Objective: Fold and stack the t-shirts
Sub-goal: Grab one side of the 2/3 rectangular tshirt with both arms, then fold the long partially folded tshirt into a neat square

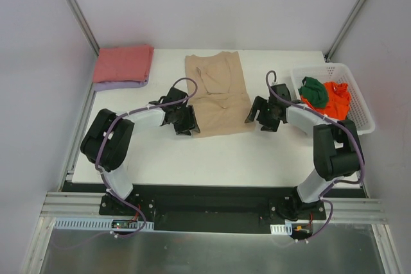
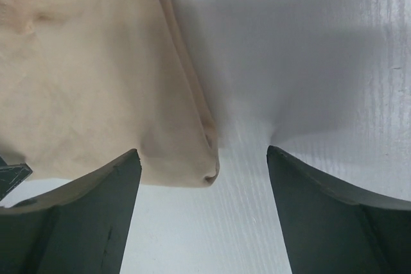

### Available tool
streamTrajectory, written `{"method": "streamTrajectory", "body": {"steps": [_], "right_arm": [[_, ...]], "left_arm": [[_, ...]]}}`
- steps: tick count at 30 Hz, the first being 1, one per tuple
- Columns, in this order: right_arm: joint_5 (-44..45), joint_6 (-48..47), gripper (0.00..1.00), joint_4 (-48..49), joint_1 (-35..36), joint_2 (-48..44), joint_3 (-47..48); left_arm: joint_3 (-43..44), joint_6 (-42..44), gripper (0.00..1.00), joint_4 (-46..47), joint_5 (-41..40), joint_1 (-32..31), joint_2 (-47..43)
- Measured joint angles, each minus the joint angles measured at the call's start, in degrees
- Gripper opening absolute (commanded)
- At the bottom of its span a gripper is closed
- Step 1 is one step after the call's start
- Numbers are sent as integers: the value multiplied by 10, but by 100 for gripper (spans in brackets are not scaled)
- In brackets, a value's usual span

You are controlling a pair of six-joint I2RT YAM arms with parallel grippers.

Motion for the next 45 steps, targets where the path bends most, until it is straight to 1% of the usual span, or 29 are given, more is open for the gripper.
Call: {"method": "streamTrajectory", "body": {"steps": [2,3,4,5,6,10,11,12,17,19,21,24,27,29,31,34,38,40,42,45], "right_arm": [[1,5,70,2,-1,12,0],[3,7,67,2,-1,16,0],[5,9,61,3,-1,21,0],[7,12,51,7,-2,23,0],[9,14,45,11,-2,25,0],[7,23,19,25,-3,40,0],[4,25,11,30,-3,42,-1],[0,28,1,36,-3,43,-4],[-24,38,0,81,-5,24,-47],[-35,40,0,93,-5,-9,-85],[-52,39,0,84,-5,-60,-127],[-78,35,0,44,-2,-147,-167],[-92,24,0,-20,9,-266,-182],[-103,15,0,-65,18,-354,-181],[-120,9,0,-111,24,-420,-174],[-159,5,0,-184,27,-485,-151],[-200,1,0,-256,28,-504,-107],[-207,-2,0,-270,28,-497,-85],[-210,-1,0,-272,28,-487,-71],[-215,3,0,-255,28,-460,-58]], "left_arm": [[7,-3,29,3,2,0,11],[9,-5,22,5,2,0,15],[12,-4,16,7,1,-2,20],[13,-7,7,8,1,-2,23],[13,-7,0,9,-1,-3,25],[13,-9,0,12,-1,-4,28],[13,-8,0,12,-1,-4,28],[13,-9,0,12,-1,-4,28],[6,-7,0,19,1,-8,24],[-15,-4,0,24,3,-12,6],[-52,-3,0,20,3,-25,-36],[-104,-1,0,-3,1,-52,-137],[-138,0,0,-31,1,-78,-282],[-151,0,0,-43,3,-87,-372],[-162,-4,0,-52,6,-94,-454],[-176,-15,0,-69,21,-101,-539],[-192,-33,0,-94,34,-102,-612],[-195,-41,0,-106,33,-102,-631],[-195,-48,0,-114,27,-102,-642],[-195,-52,0,-124,-4,-102,-648]]}}
